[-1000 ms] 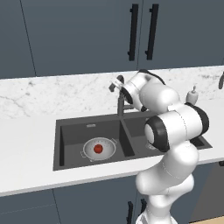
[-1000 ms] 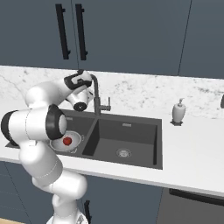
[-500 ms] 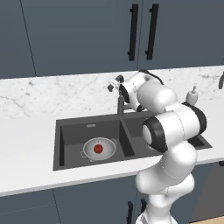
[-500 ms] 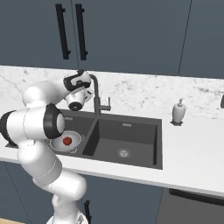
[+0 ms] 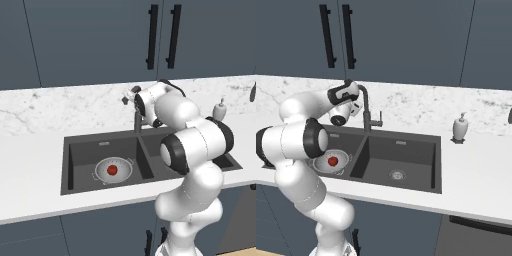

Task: Put the colander in the sink, put the apple in the colander, and turn on the sink faucet and pour water over the colander.

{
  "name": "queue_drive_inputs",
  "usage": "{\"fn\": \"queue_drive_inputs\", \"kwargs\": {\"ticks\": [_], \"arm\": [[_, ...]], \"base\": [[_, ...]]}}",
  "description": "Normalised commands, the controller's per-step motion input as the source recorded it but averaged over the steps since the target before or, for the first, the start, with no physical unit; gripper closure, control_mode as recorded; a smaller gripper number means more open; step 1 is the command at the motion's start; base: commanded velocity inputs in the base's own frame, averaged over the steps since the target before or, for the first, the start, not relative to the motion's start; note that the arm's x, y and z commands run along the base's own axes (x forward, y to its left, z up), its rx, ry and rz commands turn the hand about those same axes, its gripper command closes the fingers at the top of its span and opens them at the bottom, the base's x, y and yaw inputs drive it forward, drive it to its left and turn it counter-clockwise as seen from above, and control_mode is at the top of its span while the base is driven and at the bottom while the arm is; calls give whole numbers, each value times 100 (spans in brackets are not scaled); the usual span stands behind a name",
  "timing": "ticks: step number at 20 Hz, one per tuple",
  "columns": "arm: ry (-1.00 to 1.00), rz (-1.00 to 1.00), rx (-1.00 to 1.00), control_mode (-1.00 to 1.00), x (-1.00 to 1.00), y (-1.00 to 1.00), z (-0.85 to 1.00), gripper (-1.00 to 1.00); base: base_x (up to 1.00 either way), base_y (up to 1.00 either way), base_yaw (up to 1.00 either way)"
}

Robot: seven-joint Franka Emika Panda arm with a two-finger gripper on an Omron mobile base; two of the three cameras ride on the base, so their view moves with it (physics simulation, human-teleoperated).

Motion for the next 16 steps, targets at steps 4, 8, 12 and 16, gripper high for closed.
{"fn": "queue_drive_inputs", "kwargs": {"ticks": [4,8,12,16], "arm": [[6,-1,0,-100,0,0,0,-100],[6,0,0,-100,0,0,0,-100],[6,0,0,-100,-1,0,0,-100],[6,0,0,-100,-17,0,0,-100]], "base": [[0,0,0],[0,0,0],[0,0,0],[0,0,0]]}}
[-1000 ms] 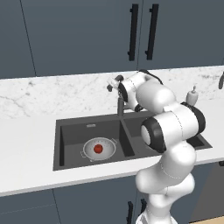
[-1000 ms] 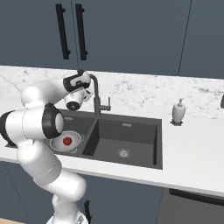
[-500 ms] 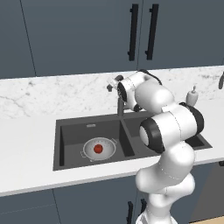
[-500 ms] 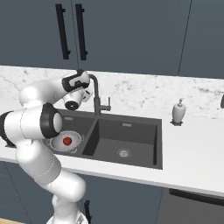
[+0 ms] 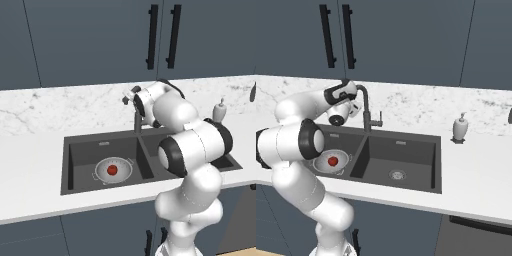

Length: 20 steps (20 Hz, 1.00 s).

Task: Put the colander in the sink, put the apple in the colander, and turn on the sink faucet and pour water over the colander.

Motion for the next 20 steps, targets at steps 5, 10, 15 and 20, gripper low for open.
{"fn": "queue_drive_inputs", "kwargs": {"ticks": [5,10,15,20], "arm": [[5,0,0,-100,-36,-2,2,-100],[2,0,0,-100,-55,-2,13,-100],[1,0,0,-100,-62,-10,28,-100],[2,0,0,-100,-65,-20,36,-100]], "base": [[0,0,0],[0,0,0],[0,0,0],[0,0,0]]}}
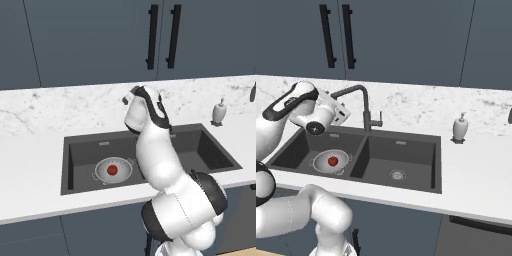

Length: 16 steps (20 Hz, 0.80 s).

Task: Put the colander in the sink, put the apple in the colander, and turn on the sink faucet and pour water over the colander.

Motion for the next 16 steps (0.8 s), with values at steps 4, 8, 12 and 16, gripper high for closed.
{"fn": "queue_drive_inputs", "kwargs": {"ticks": [4,8,12,16], "arm": [[9,0,0,-100,-57,-27,45,-100],[12,0,0,-100,-56,-29,53,-100],[11,0,0,-100,-60,-33,59,-100],[9,0,0,-100,-72,-32,56,-100]], "base": [[0,0,0],[0,0,0],[0,0,0],[0,0,0]]}}
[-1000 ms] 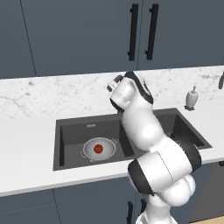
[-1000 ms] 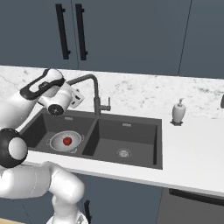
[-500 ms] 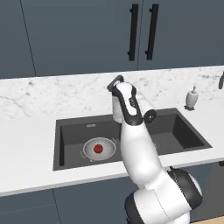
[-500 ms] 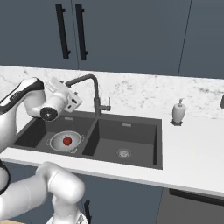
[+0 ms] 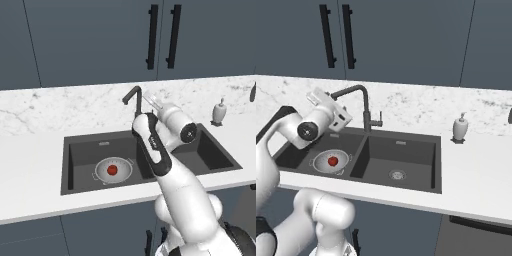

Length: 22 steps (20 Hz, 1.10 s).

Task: Put the colander in the sink, put the apple in the colander, and turn on the sink faucet and pour water over the colander.

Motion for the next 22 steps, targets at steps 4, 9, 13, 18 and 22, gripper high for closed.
{"fn": "queue_drive_inputs", "kwargs": {"ticks": [4,9,13,18,22], "arm": [[13,0,0,-100,-76,-33,46,-100],[18,0,0,-100,-71,-37,41,-100],[36,0,0,-100,-54,-39,35,-100],[46,0,-2,-100,-51,-43,29,-100],[38,0,-21,-100,-43,-31,-14,-100]], "base": [[0,0,0],[0,0,0],[0,0,0],[0,0,0],[0,0,0]]}}
